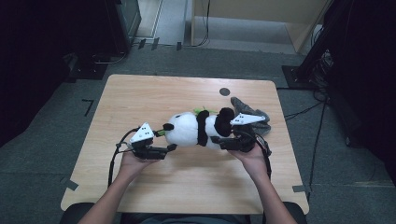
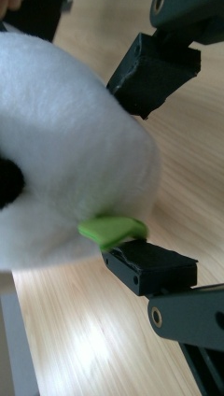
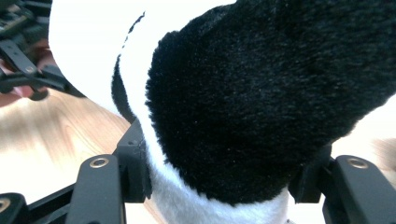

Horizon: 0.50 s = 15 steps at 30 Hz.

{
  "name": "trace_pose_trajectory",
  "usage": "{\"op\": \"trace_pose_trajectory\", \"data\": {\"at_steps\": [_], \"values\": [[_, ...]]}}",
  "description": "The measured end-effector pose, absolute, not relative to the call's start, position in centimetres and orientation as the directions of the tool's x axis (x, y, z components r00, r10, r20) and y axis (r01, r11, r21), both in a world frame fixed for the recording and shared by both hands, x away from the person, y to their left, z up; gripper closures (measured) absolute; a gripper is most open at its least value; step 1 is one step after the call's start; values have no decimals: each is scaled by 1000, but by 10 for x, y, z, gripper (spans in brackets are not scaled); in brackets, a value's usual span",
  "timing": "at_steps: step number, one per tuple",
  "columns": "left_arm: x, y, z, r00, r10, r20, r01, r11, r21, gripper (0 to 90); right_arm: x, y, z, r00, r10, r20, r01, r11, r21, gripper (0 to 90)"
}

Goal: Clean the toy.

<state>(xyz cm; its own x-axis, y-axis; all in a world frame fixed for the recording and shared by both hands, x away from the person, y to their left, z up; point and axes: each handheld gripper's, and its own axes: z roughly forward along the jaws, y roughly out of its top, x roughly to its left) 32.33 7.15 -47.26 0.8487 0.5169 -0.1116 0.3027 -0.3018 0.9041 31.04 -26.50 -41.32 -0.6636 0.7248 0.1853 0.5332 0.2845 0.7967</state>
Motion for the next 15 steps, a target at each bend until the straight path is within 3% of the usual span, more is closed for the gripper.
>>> {"op": "trace_pose_trajectory", "data": {"at_steps": [3,5,9,15], "values": [[322,65,-476,836,542,-84,304,-330,894,197,308,-259,-413,-676,712,190,534,296,792,390],[321,62,-478,819,567,-84,324,-337,884,207,306,-251,-414,-683,710,171,529,319,787,394],[319,66,-474,796,598,-90,331,-306,893,371,305,-246,-416,-680,716,156,525,327,786,371],[322,71,-471,777,601,-187,418,-270,867,556,309,-246,-420,-681,720,132,506,332,796,267]]}}
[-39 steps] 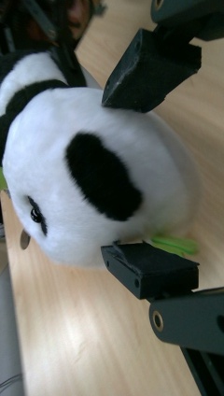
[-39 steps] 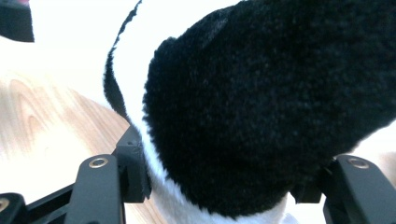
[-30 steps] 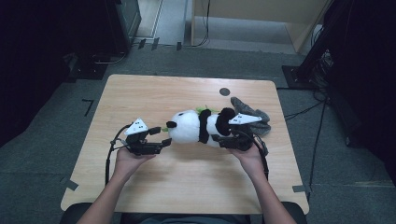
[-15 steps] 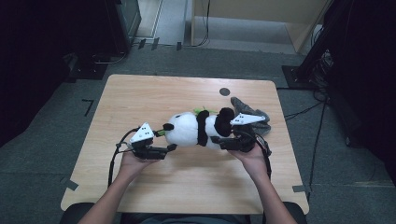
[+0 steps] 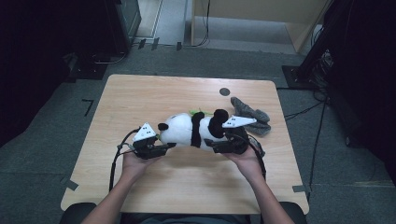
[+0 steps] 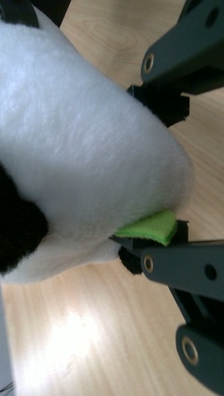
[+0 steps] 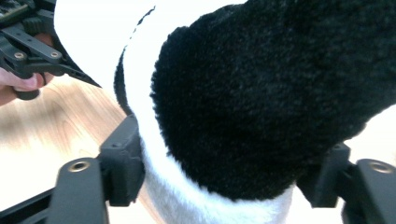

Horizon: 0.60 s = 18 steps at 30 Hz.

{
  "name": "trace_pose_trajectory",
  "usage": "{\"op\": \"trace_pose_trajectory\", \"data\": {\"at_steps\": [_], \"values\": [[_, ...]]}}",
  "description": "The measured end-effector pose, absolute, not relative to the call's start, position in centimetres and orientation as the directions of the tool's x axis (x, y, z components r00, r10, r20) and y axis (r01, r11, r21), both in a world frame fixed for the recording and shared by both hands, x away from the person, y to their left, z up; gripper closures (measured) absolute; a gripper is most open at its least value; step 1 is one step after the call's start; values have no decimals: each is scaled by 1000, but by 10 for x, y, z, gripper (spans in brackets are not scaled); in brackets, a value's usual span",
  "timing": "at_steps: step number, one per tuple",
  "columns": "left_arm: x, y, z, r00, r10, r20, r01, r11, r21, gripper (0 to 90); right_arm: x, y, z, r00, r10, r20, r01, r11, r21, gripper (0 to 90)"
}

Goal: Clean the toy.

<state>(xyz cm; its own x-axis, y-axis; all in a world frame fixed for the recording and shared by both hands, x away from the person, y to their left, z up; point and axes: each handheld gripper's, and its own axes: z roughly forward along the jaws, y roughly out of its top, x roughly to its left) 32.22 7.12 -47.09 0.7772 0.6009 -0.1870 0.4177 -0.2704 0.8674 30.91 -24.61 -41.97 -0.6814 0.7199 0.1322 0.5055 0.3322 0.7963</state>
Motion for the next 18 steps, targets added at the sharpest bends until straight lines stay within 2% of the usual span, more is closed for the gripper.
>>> {"op": "trace_pose_trajectory", "data": {"at_steps": [4,6,12,18], "values": [[330,82,-462,771,575,-274,476,-233,848,584,313,-253,-422,-695,698,174,494,287,821,228],[332,88,-457,771,573,-277,480,-237,845,586,315,-256,-422,-708,677,203,503,281,817,228],[334,96,-449,752,590,-292,498,-220,839,596,314,-255,-424,-730,654,196,471,275,838,229],[338,102,-441,719,612,-330,537,-188,822,604,314,-264,-427,-721,659,215,484,257,836,283]]}}
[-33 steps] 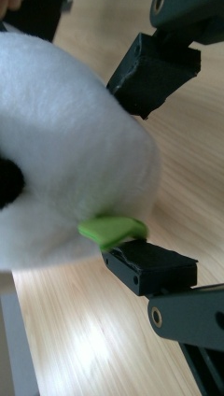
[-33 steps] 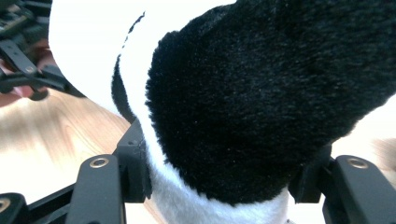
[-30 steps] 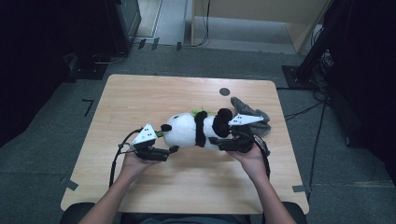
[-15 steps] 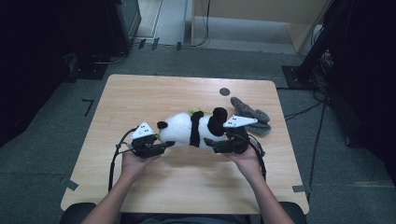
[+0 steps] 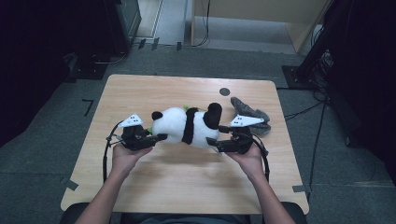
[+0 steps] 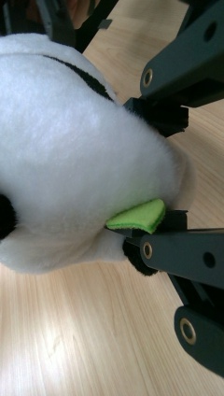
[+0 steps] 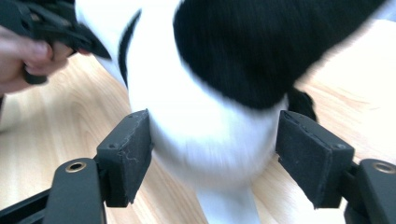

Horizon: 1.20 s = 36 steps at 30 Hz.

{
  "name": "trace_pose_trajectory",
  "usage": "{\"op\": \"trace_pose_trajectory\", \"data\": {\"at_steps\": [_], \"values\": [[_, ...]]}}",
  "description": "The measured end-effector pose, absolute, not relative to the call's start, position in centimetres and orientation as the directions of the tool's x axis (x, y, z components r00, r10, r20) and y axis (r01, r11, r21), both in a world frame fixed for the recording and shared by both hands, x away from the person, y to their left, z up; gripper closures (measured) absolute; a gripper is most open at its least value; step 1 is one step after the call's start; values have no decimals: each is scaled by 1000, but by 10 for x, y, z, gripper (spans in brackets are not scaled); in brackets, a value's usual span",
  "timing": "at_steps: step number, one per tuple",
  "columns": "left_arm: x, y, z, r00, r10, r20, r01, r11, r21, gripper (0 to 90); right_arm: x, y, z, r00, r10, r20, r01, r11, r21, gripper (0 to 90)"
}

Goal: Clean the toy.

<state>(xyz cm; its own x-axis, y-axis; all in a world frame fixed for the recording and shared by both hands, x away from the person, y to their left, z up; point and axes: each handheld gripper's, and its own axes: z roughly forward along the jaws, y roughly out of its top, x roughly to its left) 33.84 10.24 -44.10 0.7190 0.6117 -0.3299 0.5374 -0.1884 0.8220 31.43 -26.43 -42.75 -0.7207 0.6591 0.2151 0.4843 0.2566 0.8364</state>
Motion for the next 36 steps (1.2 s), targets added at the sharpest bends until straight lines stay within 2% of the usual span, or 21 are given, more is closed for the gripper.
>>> {"op": "trace_pose_trajectory", "data": {"at_steps": [5,14,20,24,29,36], "values": [[341,109,-435,698,615,-365,544,-125,830,603,315,-266,-435,-726,655,210,487,274,829,306],[342,93,-442,676,599,-429,606,-121,786,589,315,-249,-445,-730,665,157,495,356,793,325],[342,82,-452,674,630,-386,611,-182,770,445,317,-243,-448,-675,733,83,523,395,755,357],[344,84,-456,671,612,-418,634,-181,752,363,317,-249,-446,-667,733,132,541,355,763,380],[346,88,-459,656,608,-448,661,-176,729,340,316,-256,-442,-661,724,197,556,296,776,386],[347,92,-463,636,616,-466,681,-164,714,325,313,-255,-439,-667,721,189,543,296,786,374]]}}
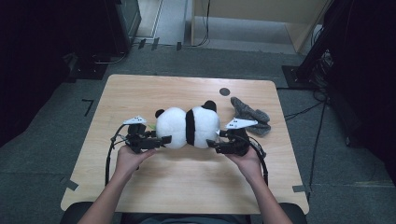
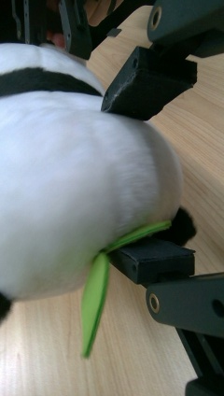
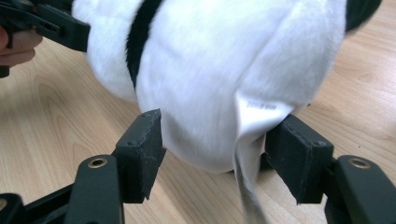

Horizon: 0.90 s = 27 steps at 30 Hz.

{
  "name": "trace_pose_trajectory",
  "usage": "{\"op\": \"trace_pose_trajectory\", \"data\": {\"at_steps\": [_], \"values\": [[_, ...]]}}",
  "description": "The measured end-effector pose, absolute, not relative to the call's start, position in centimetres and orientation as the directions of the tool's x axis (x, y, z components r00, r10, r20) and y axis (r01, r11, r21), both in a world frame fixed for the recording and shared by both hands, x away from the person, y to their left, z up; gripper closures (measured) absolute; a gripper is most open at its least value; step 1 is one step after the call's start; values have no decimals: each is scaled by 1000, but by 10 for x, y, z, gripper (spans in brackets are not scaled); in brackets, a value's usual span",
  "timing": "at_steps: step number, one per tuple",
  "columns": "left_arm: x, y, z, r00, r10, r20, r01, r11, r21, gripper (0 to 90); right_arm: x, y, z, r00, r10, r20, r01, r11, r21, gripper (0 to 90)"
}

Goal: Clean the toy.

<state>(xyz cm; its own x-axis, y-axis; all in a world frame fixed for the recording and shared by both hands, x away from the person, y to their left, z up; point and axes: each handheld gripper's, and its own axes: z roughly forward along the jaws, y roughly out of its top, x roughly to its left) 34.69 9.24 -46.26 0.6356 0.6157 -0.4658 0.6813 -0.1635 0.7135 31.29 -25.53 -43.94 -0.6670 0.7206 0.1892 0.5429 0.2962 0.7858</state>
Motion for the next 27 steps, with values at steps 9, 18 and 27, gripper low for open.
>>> {"op": "trace_pose_trajectory", "data": {"at_steps": [9,18,27], "values": [[341,94,-458,635,614,-468,673,-143,725,323,310,-258,-432,-649,704,288,561,186,807,361],[337,94,-462,641,617,-456,682,-185,708,310,308,-251,-431,-663,716,218,537,251,805,358],[335,86,-471,683,640,-352,629,-272,728,272,309,-251,-431,-653,734,187,530,265,806,354]]}}
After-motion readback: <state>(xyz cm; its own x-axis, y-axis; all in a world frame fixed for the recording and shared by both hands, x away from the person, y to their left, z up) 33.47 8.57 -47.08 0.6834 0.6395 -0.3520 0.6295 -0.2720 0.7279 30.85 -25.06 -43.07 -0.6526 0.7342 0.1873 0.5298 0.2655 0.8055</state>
